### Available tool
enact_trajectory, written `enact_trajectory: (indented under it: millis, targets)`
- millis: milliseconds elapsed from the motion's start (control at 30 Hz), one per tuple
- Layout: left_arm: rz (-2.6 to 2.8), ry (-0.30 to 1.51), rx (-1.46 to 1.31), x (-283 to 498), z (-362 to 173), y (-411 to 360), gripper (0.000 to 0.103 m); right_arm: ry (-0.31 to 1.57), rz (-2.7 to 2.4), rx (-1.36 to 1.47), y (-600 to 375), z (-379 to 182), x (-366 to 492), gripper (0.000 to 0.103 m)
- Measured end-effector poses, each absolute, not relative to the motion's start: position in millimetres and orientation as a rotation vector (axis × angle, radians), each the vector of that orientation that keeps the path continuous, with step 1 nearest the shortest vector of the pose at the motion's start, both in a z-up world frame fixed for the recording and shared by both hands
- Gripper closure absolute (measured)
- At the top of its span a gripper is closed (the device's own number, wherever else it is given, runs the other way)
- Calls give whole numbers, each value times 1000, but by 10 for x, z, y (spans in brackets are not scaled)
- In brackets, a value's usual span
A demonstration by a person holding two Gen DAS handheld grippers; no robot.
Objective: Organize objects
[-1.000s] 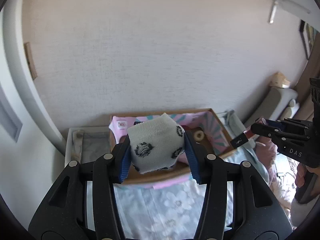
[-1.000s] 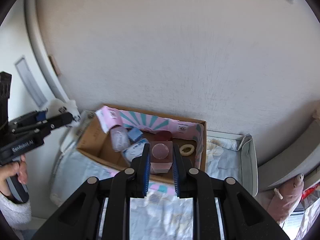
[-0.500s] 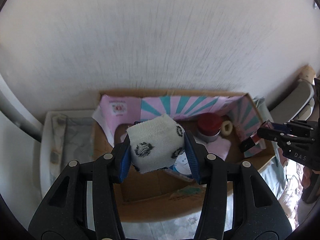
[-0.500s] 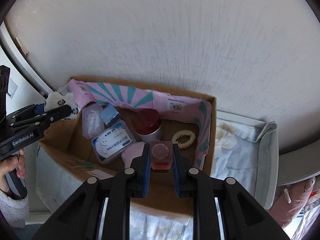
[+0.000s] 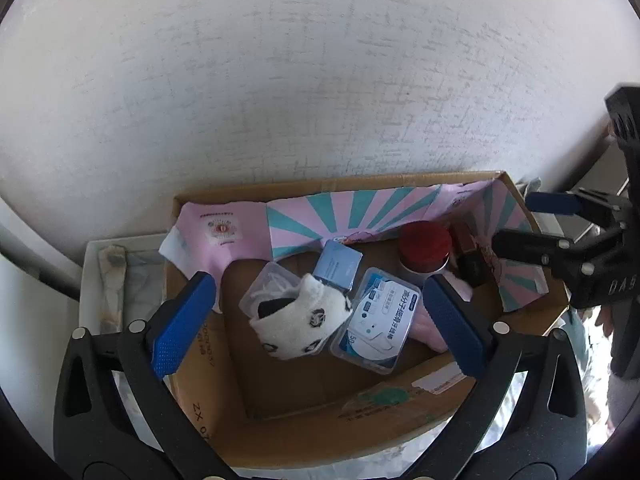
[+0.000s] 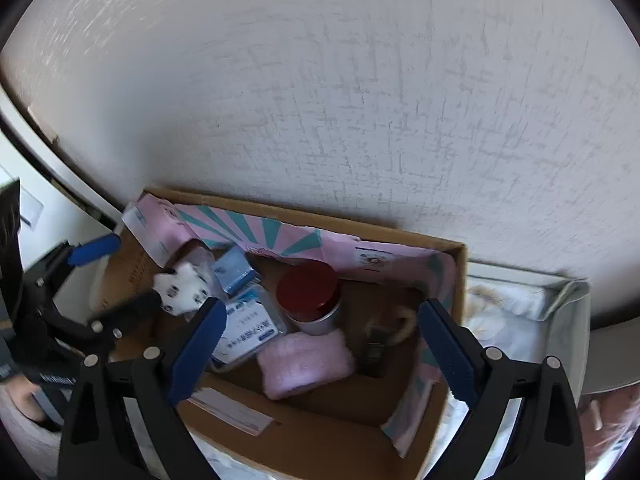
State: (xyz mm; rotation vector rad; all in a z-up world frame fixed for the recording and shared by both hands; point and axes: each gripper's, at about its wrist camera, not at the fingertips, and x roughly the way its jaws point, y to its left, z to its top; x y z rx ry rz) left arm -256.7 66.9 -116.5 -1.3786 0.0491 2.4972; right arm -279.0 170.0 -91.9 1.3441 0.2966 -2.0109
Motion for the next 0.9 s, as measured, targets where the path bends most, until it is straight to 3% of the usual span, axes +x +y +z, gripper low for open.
enact_trajectory:
  millis: [500,900]
  targets:
    - [2504,47,-1366,-2492,-1033,642,0,267,-2088,1314,1762,-751,-2716,7]
    - [2644,0,-1256,-2007,-223,457,0,185,-2255,1164,2052,77,-2186,1]
